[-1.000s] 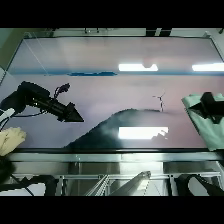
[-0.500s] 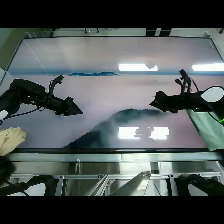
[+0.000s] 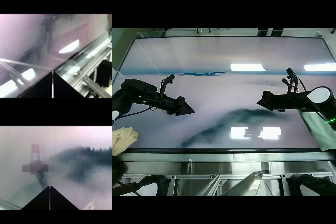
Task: Fold the shirts.
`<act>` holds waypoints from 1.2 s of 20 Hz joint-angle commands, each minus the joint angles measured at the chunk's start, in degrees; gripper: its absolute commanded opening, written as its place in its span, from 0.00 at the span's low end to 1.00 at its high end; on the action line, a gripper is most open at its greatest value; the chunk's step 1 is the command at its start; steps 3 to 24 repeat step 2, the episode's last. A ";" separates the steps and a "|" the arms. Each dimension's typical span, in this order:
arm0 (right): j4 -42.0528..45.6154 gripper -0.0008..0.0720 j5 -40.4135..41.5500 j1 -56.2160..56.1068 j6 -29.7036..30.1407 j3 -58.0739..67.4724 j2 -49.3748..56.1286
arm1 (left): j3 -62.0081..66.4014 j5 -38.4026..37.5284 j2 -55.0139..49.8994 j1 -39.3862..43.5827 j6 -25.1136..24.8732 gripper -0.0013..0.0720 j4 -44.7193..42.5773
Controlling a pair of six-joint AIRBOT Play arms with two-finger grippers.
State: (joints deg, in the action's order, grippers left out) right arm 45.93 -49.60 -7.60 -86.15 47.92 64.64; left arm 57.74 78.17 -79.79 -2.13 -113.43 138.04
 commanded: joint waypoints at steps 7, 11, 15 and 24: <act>-0.13 0.04 0.11 -0.13 0.04 0.00 0.04 | -0.02 -0.04 0.02 -0.04 -0.09 0.05 -0.04; -0.13 0.04 0.11 -0.13 0.04 0.00 0.04 | -0.02 -0.04 0.02 -0.04 -0.09 0.05 -0.04; -0.13 0.04 0.11 -0.13 0.04 0.00 0.04 | -0.02 -0.04 0.02 -0.04 -0.09 0.05 -0.04; -0.13 0.04 0.11 -0.13 0.04 0.00 0.04 | -0.02 -0.04 0.02 -0.04 -0.09 0.05 -0.04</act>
